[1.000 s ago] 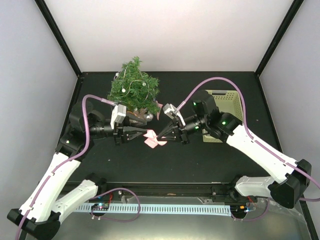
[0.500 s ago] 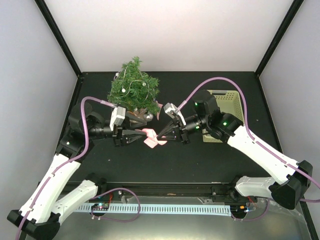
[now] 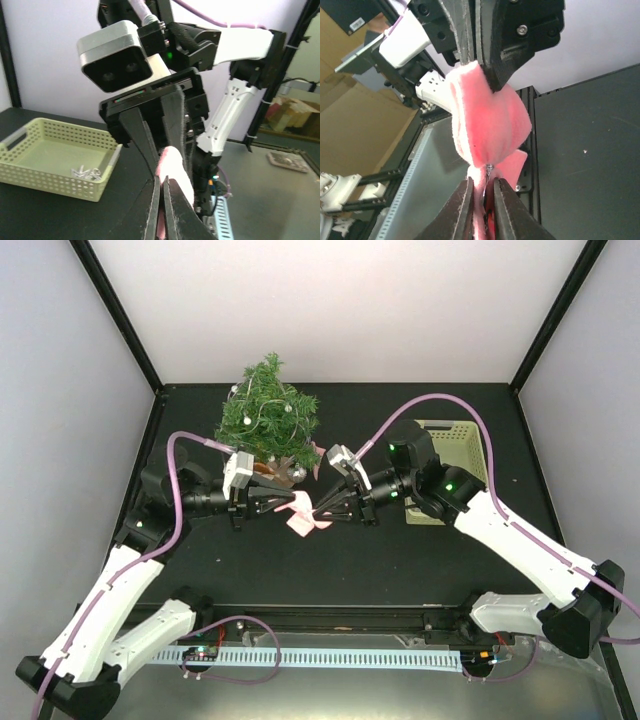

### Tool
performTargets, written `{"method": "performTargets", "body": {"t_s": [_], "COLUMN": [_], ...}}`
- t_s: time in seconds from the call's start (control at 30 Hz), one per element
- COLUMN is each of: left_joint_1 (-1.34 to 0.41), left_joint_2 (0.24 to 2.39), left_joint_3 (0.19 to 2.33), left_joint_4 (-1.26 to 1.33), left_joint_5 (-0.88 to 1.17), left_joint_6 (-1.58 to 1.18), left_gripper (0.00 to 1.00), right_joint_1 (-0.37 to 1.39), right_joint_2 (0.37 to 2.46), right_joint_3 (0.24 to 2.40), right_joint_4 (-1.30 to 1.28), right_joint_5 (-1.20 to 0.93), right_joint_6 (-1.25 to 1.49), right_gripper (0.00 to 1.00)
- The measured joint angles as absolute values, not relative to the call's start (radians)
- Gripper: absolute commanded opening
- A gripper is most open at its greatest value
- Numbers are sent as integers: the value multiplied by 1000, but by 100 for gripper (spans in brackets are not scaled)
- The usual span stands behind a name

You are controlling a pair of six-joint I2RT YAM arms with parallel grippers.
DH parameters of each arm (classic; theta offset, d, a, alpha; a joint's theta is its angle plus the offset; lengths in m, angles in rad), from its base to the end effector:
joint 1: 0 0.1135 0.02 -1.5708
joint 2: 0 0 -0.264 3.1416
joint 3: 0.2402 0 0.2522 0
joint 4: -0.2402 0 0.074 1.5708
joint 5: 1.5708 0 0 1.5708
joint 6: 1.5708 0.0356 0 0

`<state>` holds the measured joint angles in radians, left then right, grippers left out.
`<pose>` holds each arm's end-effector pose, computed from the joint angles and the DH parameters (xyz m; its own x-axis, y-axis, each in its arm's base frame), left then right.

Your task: Decorate the small christmas tree

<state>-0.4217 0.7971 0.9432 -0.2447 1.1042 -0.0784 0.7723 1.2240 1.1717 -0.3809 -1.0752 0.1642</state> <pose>0.1318 -0.0940 0.3885 -0.1675 0.0365 -0.9852 0.9849 0.0497 -0.1656 0.1648 0.2042 0.3707 -0.4444 -0.3244 -0.8351 -0.8424 -0.1657 0.5127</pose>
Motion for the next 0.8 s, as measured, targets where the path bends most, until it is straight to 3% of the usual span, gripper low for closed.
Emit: {"method": "performTargets", "body": {"t_s": [0.07,0.27,0.5,0.8], "left_joint_1": [-422,-406,-238,-7], "left_joint_2": [789,758,755,780], "left_joint_3": [941,941,925,893], "left_joint_4": [-246,-245,-149,-26], "left_joint_5": [1075,968,1029,1137], "left_joint_6": [-76,-78,-209,-408], "left_gripper": [2,1,2,1], "right_joint_1": [773,773,773,773], "right_joint_2": [1222,1099,936,1021], "right_joint_3": [1171,1071,910,857], "right_joint_4": [-376,-242,27,258], "right_joint_5": [-1060,-912,-715,-647], "right_joint_6": [159,200,293,416], "right_gripper": [33,54,55,56]}}
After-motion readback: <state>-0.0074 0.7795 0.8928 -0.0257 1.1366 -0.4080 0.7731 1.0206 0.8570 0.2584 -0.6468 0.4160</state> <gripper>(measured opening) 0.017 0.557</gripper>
